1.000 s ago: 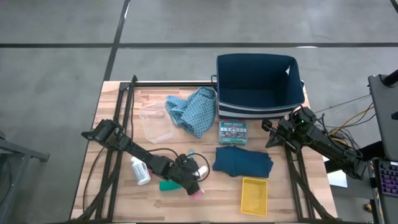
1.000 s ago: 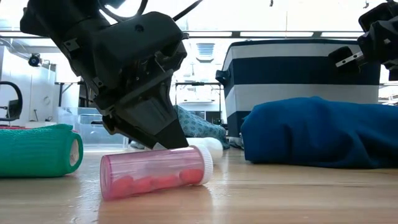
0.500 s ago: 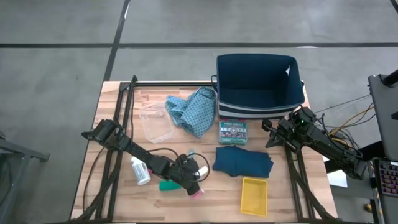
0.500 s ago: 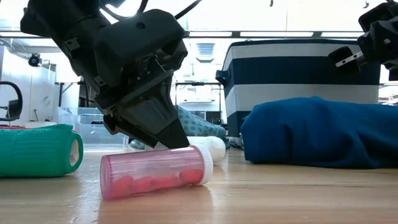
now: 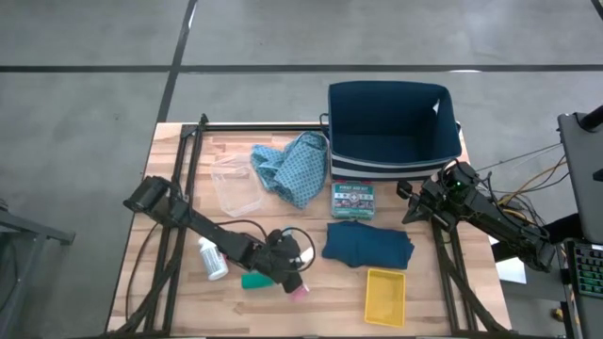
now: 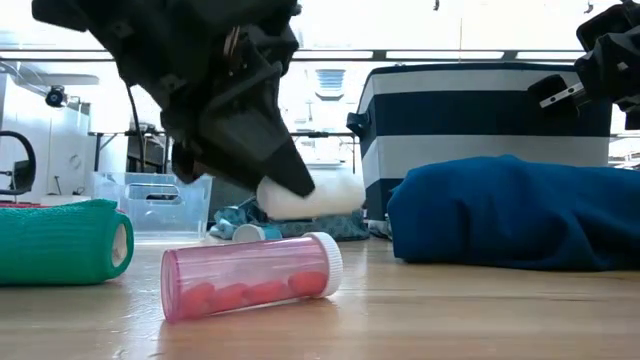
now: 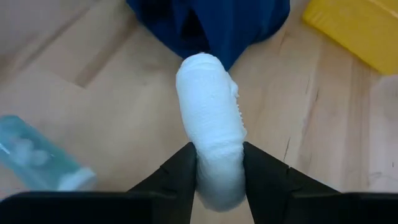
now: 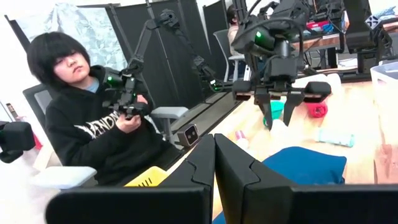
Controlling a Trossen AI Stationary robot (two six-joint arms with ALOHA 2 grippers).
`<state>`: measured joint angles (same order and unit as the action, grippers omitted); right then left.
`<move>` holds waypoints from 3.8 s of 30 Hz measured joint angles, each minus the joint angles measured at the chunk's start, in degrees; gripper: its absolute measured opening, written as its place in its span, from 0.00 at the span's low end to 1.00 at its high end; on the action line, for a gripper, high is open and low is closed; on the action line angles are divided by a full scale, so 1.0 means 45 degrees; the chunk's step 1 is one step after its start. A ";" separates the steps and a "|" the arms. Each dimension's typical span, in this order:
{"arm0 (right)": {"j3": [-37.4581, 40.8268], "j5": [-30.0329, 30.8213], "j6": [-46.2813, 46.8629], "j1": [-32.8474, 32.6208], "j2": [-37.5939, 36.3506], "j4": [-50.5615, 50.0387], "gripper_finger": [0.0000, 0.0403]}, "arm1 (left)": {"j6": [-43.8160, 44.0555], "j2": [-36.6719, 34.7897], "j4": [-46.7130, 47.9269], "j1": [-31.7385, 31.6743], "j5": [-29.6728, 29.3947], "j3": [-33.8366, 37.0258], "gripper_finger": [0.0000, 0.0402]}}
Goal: Pick & place medical supplies in basket/bin
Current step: Put the white rolled gauze into the transparent bin
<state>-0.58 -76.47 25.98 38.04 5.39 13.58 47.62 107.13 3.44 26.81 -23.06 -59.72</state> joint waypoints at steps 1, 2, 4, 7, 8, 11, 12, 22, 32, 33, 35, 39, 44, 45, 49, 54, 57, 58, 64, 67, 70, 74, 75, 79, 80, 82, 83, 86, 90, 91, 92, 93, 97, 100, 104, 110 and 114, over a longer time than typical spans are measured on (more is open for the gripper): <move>0.0000 -0.0003 0.0000 -0.0005 0.0000 -0.0003 0.02 | -0.0090 -0.0147 0.0089 0.0000 -0.0093 0.0002 0.30; 0.0000 0.0005 0.0000 0.0000 0.0000 -0.0010 0.02 | -0.0207 -0.0301 0.0190 0.0000 -0.0178 0.0010 0.30; 0.0000 0.0003 0.0000 0.0000 0.0000 -0.0002 0.02 | -0.0254 -0.0589 0.0372 -0.0005 -0.0368 -0.0004 0.30; 0.0000 0.0015 0.0000 0.0000 0.0000 0.0000 0.02 | -0.0251 -0.0980 0.0822 -0.0008 -0.0675 0.0005 0.30; 0.0000 0.0015 0.0000 -0.0009 -0.0005 -0.0005 0.02 | -0.0248 -0.1139 0.1030 -0.0010 -0.0789 0.0007 0.30; 0.0000 0.0024 0.0000 -0.0008 -0.0002 0.0009 0.02 | -0.0251 -0.1707 0.1539 -0.0015 -0.1160 0.0010 0.30; 0.0000 0.0028 0.0000 0.0000 -0.0005 -0.0005 0.02 | -0.0249 -0.1864 0.1791 -0.0015 -0.1333 0.0010 0.30; 0.0000 0.0023 0.0000 -0.0001 -0.0005 -0.0005 0.02 | -0.0003 -0.4122 0.4658 -0.0039 -0.2376 0.0015 0.30; 0.0000 0.0015 0.0000 0.0000 -0.0005 -0.0005 0.02 | 0.0140 -0.6053 0.8014 -0.0078 -0.3357 0.0015 0.30; 0.0000 0.0015 0.0000 0.0000 -0.0005 -0.0003 0.02 | 0.0145 -0.6202 0.8329 -0.0091 -0.3360 0.0015 0.30; 0.0000 0.0015 0.0000 0.0000 -0.0005 -0.0005 0.02 | 0.0248 -0.6516 0.8957 -0.0130 -0.3366 0.0015 0.30; 0.0000 0.0010 0.0000 0.0000 -0.0005 -0.0004 0.02 | 0.0799 -0.6950 1.0247 -0.0340 -0.3573 0.0015 0.30; 0.0000 0.0007 0.0000 0.0000 0.0000 -0.0002 0.02 | 0.1567 -0.7252 1.1734 -0.0765 -0.4024 0.0019 0.30; 0.0000 -0.0011 0.0000 -0.0005 0.0000 0.0000 0.02 | 0.1680 -0.7284 1.2042 -0.0877 -0.4116 0.0023 0.30; 0.0000 -0.0014 0.0000 -0.0004 0.0000 -0.0005 0.02 | 0.1771 -0.7295 1.2856 -0.1466 -0.4315 0.0029 0.30; 0.0000 -0.0010 0.0000 0.0000 0.0000 -0.0001 0.02 | 0.1770 -0.7295 1.3224 -0.2305 -0.4312 0.0322 0.30; 0.0000 -0.0010 0.0000 0.0000 0.0000 -0.0002 0.02 | 0.1800 -0.7295 1.3275 -0.2766 -0.4135 0.0819 0.30; 0.0000 -0.0010 0.0000 -0.0003 0.0000 -0.0005 0.02 | 0.1886 -0.7295 1.3251 -0.2919 -0.3947 0.1052 0.30; 0.0000 -0.0005 0.0000 0.0000 0.0000 0.0000 0.02 | 0.2141 -0.7290 1.2478 -0.3601 -0.2866 0.2378 0.30; 0.0000 -0.0005 0.0000 0.0000 0.0000 -0.0005 0.02 | 0.2134 -0.7292 1.2011 -0.3795 -0.2619 0.2918 0.30; 0.0000 -0.0005 0.0000 -0.0001 0.0000 0.0000 0.02 | 0.2131 -0.7290 1.1593 -0.3987 -0.2267 0.3368 0.30; 0.0000 -0.0005 0.0000 -0.0001 0.0000 -0.0005 0.02 | 0.2097 -0.7290 1.1095 -0.4184 -0.1948 0.3946 0.30; 0.0000 -0.0005 0.0000 0.0000 0.0000 -0.0005 0.02 | 0.2092 -0.7290 1.0937 -0.4236 -0.1918 0.4072 0.30; 0.0000 0.0000 0.0000 0.0000 0.0000 -0.0005 0.02 | 0.2049 -0.7290 1.0403 -0.4405 -0.1713 0.4455 0.30; 0.0000 0.0000 0.0000 0.0000 0.0000 -0.0005 0.02 | 0.2048 -0.7290 1.0334 -0.4442 -0.1716 0.4518 0.30; 0.0000 0.0000 0.0000 0.0000 0.0000 -0.0005 0.02 | 0.2044 -0.7290 1.0186 -0.4520 -0.1650 0.4622 0.30; 0.0000 0.0000 0.0000 0.0000 0.0000 -0.0005 0.02 | 0.2044 -0.7290 1.0172 -0.4570 -0.1615 0.4638 0.30; 0.0000 0.0000 0.0000 0.0000 0.0000 0.0000 0.02 | 0.2049 -0.7290 1.0007 -0.4670 -0.1500 0.4763 0.30; 0.0000 0.0009 0.0000 0.0000 0.0000 0.0000 0.02 | 0.2049 -0.7290 0.9814 -0.4755 -0.1238 0.4857 0.30; 0.0000 0.0010 0.0000 0.0000 0.0000 -0.0005 0.02 | 0.2046 -0.7290 0.9780 -0.4755 -0.1206 0.4857 0.30; 0.0000 0.0010 0.0000 -0.0002 0.0000 -0.0001 0.02 | 0.2049 -0.7290 0.9752 -0.4755 -0.1205 0.4857 0.30; 0.0000 0.0010 0.0000 -0.0003 0.0000 -0.0003 0.02 | 0.2049 -0.7290 0.9754 -0.4755 -0.1202 0.4857 0.30; 0.0000 0.0010 0.0000 0.0000 0.0002 -0.0005 0.02 | 0.2049 -0.7290 0.9703 -0.4755 -0.1202 0.4857 0.30; 0.0000 0.0010 0.0000 -0.0004 0.0001 -0.0001 0.02 | 0.2049 -0.7290 0.9679 -0.4755 -0.1188 0.4857 0.30; 0.0000 0.0010 0.0000 -0.0002 0.0005 -0.0005 0.02 | 0.1851 -0.7290 0.9499 -0.4755 -0.1064 0.4848 0.30; 0.0000 0.0010 0.0000 0.0000 0.0005 -0.0005 0.02 | 0.1748 -0.7290 0.9424 -0.4765 -0.1056 0.4847 0.30; 0.0000 0.0010 0.0000 0.0000 0.0005 -0.0005 0.02 | 0.1714 -0.7290 0.9336 -0.4765 -0.1051 0.4847 0.30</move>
<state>-0.58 -76.42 25.98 38.04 5.41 13.56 55.33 74.32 45.45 5.37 -27.79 -37.91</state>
